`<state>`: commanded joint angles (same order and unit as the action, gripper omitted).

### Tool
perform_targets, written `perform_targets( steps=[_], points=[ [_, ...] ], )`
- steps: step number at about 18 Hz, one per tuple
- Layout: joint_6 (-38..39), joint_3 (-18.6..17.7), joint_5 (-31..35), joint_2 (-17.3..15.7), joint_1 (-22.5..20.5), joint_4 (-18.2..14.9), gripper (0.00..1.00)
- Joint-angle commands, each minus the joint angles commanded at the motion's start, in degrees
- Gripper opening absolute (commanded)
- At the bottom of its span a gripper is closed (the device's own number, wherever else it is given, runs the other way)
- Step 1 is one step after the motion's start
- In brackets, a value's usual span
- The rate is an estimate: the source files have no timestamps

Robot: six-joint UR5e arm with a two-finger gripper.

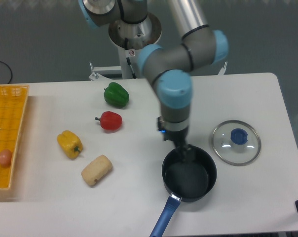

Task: Pick up the bread
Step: 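Move the gripper over the saucepan toward the beige bread roll, then lower the gripper and close it on the beige bread roll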

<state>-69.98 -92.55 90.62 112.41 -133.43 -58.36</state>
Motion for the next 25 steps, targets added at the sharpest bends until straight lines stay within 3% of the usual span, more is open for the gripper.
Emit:
perform_targets(
  steps=[8,25],
  points=[
    [8.63,3.52,3.16,6.59,8.27,0.18,1.00],
    [13.55,1.23,5.00,9.93,14.69,0.09,1.00]
  ],
)
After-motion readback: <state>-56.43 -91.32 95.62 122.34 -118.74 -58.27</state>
